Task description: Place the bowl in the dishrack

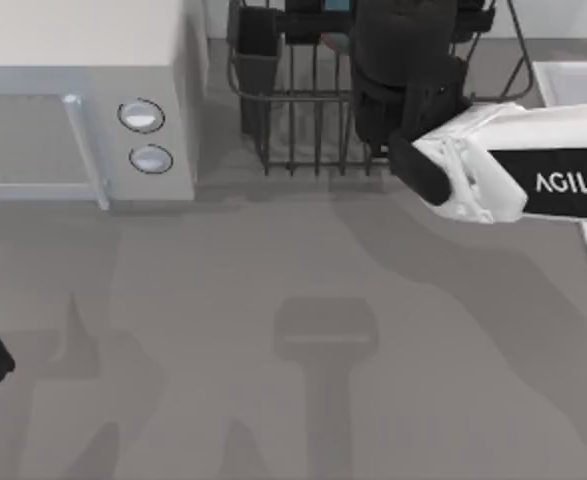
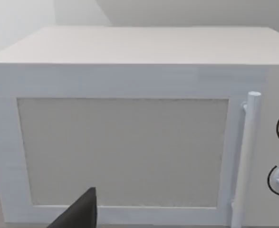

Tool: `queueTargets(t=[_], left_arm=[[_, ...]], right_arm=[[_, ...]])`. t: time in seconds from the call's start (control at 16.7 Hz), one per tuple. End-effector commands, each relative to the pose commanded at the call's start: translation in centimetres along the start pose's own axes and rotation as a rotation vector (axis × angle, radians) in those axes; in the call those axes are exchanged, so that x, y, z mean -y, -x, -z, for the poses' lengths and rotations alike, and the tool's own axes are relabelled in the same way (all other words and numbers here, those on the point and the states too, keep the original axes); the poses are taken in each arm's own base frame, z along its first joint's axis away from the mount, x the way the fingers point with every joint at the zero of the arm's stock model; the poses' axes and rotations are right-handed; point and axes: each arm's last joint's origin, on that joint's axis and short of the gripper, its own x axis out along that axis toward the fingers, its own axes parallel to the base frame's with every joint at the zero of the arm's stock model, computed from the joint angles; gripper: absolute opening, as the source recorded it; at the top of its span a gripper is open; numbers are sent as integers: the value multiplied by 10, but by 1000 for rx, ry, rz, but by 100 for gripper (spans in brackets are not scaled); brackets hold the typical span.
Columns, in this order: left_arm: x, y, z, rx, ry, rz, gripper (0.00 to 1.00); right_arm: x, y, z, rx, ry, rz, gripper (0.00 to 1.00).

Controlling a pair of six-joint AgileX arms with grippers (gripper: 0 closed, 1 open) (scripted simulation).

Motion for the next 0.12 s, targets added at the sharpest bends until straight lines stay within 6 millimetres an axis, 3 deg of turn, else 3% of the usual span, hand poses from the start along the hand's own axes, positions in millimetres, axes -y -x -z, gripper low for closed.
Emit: queueTargets(t=[0.12], left_arm=[[0, 0, 0, 0, 0, 0, 100]], right_arm=[[0, 0, 0, 0, 0, 0, 100]])
